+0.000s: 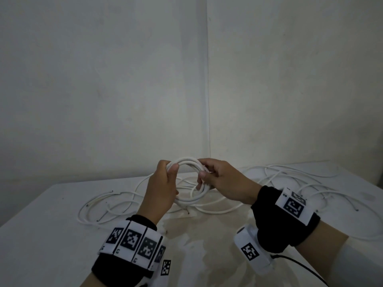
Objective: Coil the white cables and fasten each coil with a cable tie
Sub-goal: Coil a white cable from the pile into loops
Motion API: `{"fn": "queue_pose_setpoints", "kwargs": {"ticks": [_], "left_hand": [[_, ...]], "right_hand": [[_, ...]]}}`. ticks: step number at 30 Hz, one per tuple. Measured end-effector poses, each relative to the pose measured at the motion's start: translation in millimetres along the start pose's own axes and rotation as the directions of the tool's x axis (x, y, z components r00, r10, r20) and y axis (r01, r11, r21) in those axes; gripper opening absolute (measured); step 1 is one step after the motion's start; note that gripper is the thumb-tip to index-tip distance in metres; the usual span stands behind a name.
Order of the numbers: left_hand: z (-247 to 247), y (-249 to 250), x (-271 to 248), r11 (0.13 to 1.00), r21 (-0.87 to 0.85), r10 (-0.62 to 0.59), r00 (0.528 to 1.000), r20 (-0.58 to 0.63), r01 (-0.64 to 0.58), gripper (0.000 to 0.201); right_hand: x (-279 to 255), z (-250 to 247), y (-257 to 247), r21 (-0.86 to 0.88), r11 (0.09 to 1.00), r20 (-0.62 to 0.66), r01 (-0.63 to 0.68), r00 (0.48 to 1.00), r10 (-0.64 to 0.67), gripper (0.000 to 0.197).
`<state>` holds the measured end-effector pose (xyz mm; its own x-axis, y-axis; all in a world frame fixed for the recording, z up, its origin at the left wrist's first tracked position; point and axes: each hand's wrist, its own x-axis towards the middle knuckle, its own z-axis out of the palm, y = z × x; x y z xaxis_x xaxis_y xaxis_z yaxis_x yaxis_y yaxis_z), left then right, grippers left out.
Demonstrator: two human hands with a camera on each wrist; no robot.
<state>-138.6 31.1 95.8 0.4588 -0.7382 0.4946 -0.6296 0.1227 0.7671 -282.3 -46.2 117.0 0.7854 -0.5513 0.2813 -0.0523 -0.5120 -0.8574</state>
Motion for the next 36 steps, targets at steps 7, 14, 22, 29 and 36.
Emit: {"fn": "queue_pose_setpoints", "kwargs": {"ticks": [7, 14, 22, 29, 36], "left_hand": [[-1, -6, -7, 1.0, 0.001, -0.006, 0.995, 0.096, 0.006, 0.024], [2, 3, -6, 0.99, 0.1, 0.074, 0.971, 0.227, -0.099, 0.03], [3, 2, -9, 0.98, -0.178, -0.074, 0.995, 0.068, 0.085, 0.023], [5, -1, -12, 0.975, -0.204, -0.08, 0.997, 0.018, 0.082, 0.022], [-3, 0, -8, 0.996, -0.09, 0.023, 0.98, 0.198, -0.005, 0.02]], "right_hand": [[0, -2, 1, 0.018, 0.999, -0.002, -0.042, 0.999, 0.042, 0.025], [1, -2, -4, -0.075, 0.997, 0.087, -0.028, 0.996, 0.034, 0.024], [-3, 1, -3, 0.061, 0.996, 0.022, -0.059, 0.998, 0.057, 0.048], [-4, 6, 2, 0.081, 0.997, -0.062, -0.01, 0.998, 0.015, 0.015], [-5, 0, 3, -0.092, 0.995, 0.042, -0.048, 0.998, 0.052, 0.02]]}}
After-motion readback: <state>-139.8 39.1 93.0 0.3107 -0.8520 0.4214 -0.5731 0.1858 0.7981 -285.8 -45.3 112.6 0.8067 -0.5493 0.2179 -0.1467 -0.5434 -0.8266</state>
